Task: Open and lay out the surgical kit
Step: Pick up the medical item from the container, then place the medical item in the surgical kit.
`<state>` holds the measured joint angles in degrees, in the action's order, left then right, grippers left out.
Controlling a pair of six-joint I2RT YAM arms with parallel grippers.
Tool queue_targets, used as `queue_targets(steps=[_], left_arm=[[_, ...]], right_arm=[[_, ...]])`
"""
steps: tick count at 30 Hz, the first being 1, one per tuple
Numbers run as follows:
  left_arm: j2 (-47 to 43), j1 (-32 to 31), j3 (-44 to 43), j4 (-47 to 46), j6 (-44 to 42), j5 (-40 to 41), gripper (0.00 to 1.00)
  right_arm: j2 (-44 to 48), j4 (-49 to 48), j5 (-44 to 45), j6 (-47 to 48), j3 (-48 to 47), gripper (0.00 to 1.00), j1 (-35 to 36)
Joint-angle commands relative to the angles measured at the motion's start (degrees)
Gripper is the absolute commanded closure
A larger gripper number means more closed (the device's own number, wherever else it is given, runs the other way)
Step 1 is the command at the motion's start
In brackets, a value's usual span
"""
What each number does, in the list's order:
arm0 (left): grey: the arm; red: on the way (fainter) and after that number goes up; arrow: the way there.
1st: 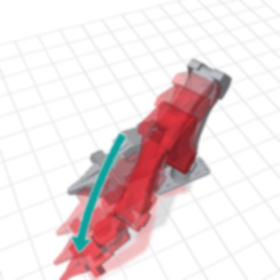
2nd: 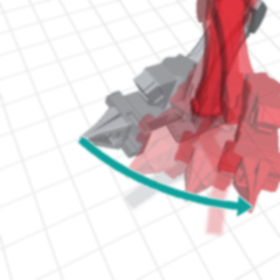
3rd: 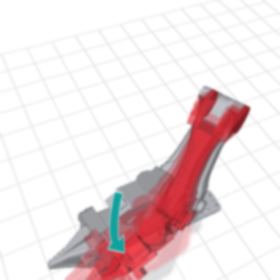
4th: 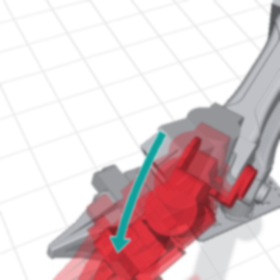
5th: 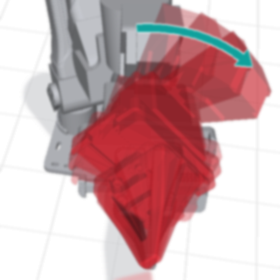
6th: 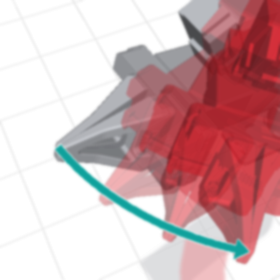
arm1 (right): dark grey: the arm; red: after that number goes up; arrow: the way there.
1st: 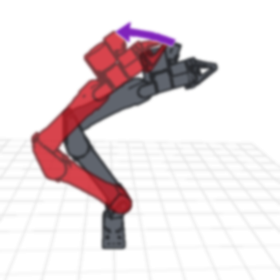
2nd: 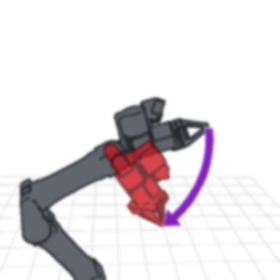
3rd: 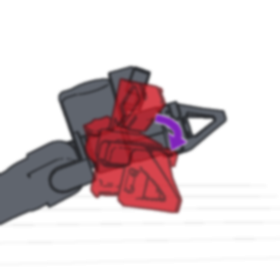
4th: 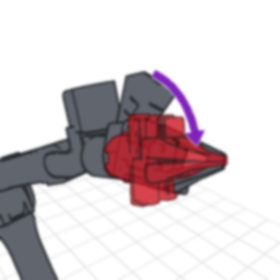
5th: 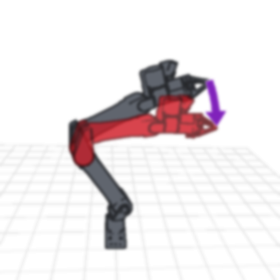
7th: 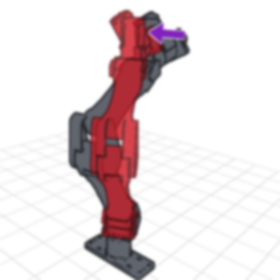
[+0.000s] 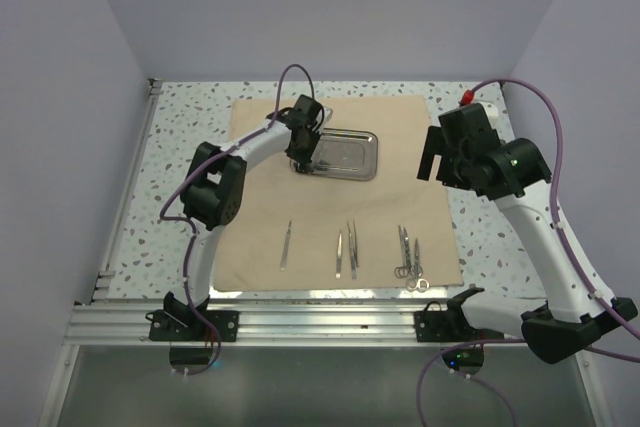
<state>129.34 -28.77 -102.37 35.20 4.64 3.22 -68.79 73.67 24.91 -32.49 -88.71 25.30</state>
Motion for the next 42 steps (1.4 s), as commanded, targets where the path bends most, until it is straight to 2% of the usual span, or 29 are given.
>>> queue_targets(steps=[1,5,9,20,25,29,35,39,42], left_arm=[[5.0,0.0,3.7,4.4,-1.9,0.6,0.82],[5.4,0.0,5.2,4.6,-1.7,0.2,0.87],[5.0,-0.1,7.1,4.4,-1.3,-0.8,0.99],[0.2,0.0,2.3,5.2,4.5,-3.0,1.00],[-2.2,0.0,-3.8,7.9,6.8,-3.0,1.00],[-7.4,0.0,-4.5,8.4,8.4,-3.0,1.00],[-20.0,-0.6,5.3,7.1,12.0,-0.9,1.00],[-29.0,-3.6,20.0,5.0,14.9,2.9,1.00],[-35.2,-9.3,29.7,4.0,19.1,6.1,1.00]], right_arm=[[0.3,-1.6,0.0,0.9,-0.2,0.06,-0.5],[0.6,-1.7,-0.6,1.0,0.3,0.06,-0.7],[1.1,-1.8,-1.1,1.0,0.9,0.06,-0.9],[4.4,-2.0,-2.0,1.2,2.1,0.06,-1.0],[6.2,-2.0,-2.5,1.4,3.3,0.06,-1.0],[7.8,-2.1,-3.5,1.6,4.4,0.06,-1.0],[9.6,-2.4,-4.3,2.3,5.9,0.06,-1.0],[10.2,-2.9,-5.5,2.7,7.2,0.06,-1.0],[10.3,-3.0,-6.1,3.1,7.7,0.06,-1.0]])
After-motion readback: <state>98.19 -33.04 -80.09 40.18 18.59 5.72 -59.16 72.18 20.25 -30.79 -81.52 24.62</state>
